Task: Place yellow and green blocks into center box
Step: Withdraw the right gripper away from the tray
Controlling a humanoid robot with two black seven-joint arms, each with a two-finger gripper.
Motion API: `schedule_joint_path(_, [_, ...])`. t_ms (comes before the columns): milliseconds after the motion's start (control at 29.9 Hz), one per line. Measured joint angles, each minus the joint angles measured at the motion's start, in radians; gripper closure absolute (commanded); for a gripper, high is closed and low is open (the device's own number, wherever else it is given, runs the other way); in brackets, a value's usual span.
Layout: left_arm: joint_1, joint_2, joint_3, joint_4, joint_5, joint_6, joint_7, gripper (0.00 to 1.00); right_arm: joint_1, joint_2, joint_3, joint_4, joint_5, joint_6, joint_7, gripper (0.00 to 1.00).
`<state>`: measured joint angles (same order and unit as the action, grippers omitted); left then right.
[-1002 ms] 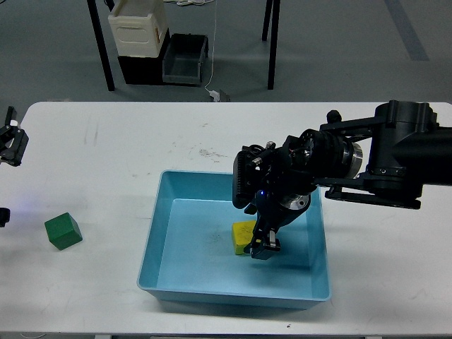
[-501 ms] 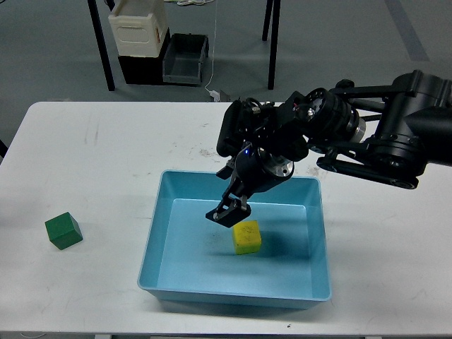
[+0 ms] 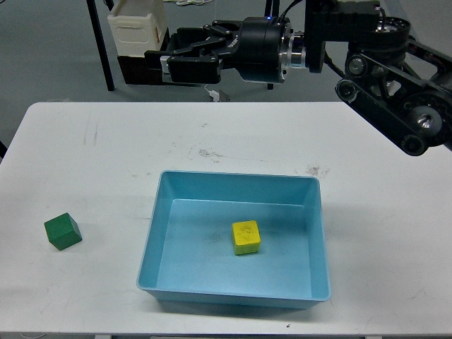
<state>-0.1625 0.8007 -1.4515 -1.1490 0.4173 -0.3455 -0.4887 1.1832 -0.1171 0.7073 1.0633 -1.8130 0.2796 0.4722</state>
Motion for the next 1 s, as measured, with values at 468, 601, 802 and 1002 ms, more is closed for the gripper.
schedule_joint_path(468, [-0.054, 0.181, 0.020, -0.082, 0.740, -0.099, 0.000, 0.01, -0.490, -0.052, 0.417, 0.298, 0.251, -0.173, -0.237, 0.03])
schedule_joint_path(601, [-0.063, 0.288, 0.063, -0.150, 0.853, -0.139, 0.000, 0.00, -0.618, -0.047, 0.555, 0.344, 0.320, -0.173, -0.238, 0.03])
schedule_joint_path(802, [-0.119, 0.416, 0.217, -0.276, 1.071, -0.143, 0.000, 0.00, -0.807, -0.013, 0.709, 0.412, 0.403, -0.178, -0.238, 0.03])
schedule_joint_path(1002, [-0.184, 0.447, 0.396, -0.359, 1.317, -0.143, 0.000, 0.00, -1.009, -0.006, 0.773, 0.501, 0.453, -0.185, -0.236, 0.03])
